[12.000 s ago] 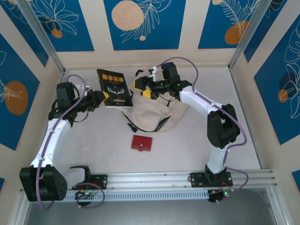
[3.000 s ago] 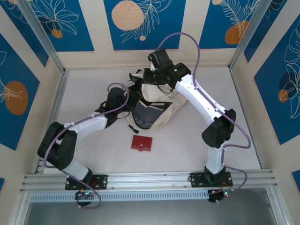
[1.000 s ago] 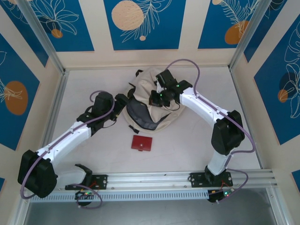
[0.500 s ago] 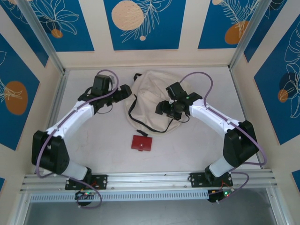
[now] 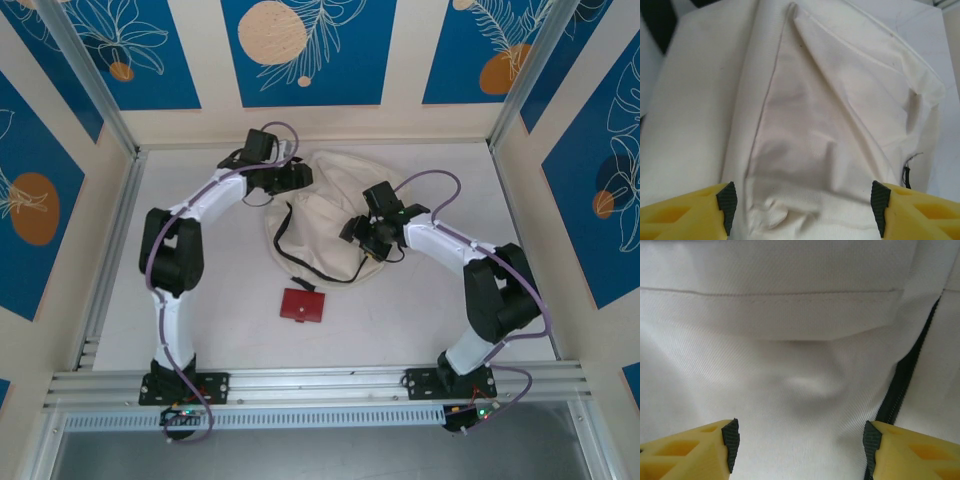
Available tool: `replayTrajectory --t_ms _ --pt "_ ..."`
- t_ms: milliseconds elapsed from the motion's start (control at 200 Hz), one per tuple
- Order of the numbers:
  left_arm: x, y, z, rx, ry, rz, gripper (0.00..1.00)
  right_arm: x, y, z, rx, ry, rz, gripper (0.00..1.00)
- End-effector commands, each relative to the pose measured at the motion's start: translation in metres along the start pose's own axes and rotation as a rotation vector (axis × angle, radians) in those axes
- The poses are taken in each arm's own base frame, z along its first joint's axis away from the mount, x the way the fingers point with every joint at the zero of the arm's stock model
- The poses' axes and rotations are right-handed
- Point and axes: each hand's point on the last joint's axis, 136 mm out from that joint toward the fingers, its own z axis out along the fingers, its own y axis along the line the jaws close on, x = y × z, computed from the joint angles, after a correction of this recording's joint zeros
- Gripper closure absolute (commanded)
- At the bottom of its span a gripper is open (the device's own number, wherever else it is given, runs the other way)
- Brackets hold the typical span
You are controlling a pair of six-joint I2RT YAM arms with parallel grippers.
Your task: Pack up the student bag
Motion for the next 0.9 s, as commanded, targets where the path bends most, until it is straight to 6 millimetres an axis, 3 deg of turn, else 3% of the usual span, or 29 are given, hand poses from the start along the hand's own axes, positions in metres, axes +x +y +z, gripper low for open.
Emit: replayTrajectory --t_ms 0,195,380,435,545,680,895 --pt "0.017 0.0 0.023 -0.016 0.097 0.021 0.29 -0.008 0.002 0.01 -0.033 0.015 0.045 0.33" --pt "0.039 0.025 0.047 -0.077 0.181 -0.018 0.35 -0.028 0.0 0.027 0.002 0.003 0.028 0.36" --pt "0.064 0.042 0.046 -0.135 0.251 -0.037 0.49 -0.05 -0.001 0.043 0.033 -0.009 0.008 0.39" --pt "0.074 0.045 0.044 -0.136 0.273 -0.043 0.57 -0.057 0.003 0.047 0.029 -0.014 -0.017 0.4" --pt "0.091 0.052 0.041 -0.146 0.304 -0.049 0.64 -0.076 0.013 0.054 0.019 -0.021 -0.07 0.41" --pt "0.106 0.046 0.035 -0.092 0.33 -0.066 0.65 -0.098 0.028 0.061 -0.002 -0.03 -0.139 0.41" --pt "0.131 0.029 0.027 0.001 0.364 -0.092 0.65 -0.135 0.034 0.065 0.01 -0.05 -0.204 0.41"
